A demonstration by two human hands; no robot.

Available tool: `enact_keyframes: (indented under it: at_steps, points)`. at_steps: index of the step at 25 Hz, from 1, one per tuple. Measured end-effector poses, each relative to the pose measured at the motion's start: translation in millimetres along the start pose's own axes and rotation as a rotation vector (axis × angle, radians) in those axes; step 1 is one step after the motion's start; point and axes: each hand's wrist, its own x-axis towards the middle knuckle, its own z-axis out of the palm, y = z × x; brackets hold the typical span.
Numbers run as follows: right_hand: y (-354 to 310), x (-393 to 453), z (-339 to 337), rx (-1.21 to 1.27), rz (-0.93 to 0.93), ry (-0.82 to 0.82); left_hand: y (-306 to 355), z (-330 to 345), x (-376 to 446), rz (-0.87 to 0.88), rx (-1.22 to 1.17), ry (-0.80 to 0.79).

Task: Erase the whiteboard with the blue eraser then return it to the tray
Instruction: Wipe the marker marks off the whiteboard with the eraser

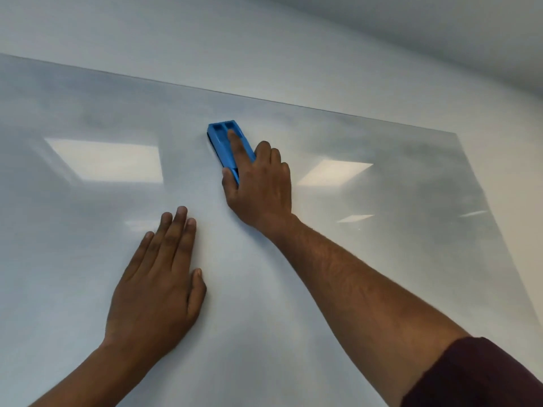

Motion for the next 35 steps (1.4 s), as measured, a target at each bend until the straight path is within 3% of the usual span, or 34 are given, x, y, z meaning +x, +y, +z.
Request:
enact_keyframes:
  at_steps: [5, 9, 13, 15, 21, 28, 35]
  points:
    - [137.0, -22.0, 3.5, -0.066, 0.137, -0.003, 83.1, 31.1, 35.0, 0.017, 0.011, 0.0]
    - [264.6, -55.7, -3.9, -0.189, 0.388, -0.042, 92.8, 44.2, 39.7, 0.029, 0.045, 0.005]
    - [281.6, -67.4, -7.2, -0.058, 0.668, -0.052, 95.4, 40.9, 39.5, 0.03, 0.047, -0.01]
    - [246.1, -72.1, -7.3, -0.013, 0.675, -0.028, 94.9, 37.8, 36.3, 0.046, 0.029, -0.026]
    - [101.4, -95.7, -8.9, 0.036, 0.414, 0.01, 48.1, 19.9, -13.1, 0.092, 0.027, -0.081]
    - [-126.0, -89.2, -26.7, 0.097, 0.181, -0.072, -114.6, -47.5, -111.1, 0.033, 0.102, -0.153]
    - [-420.8, -81.5, -43.8, 0.19, 0.017, -0.176, -293.7, -120.5, -219.0, -0.039, 0.125, -0.164]
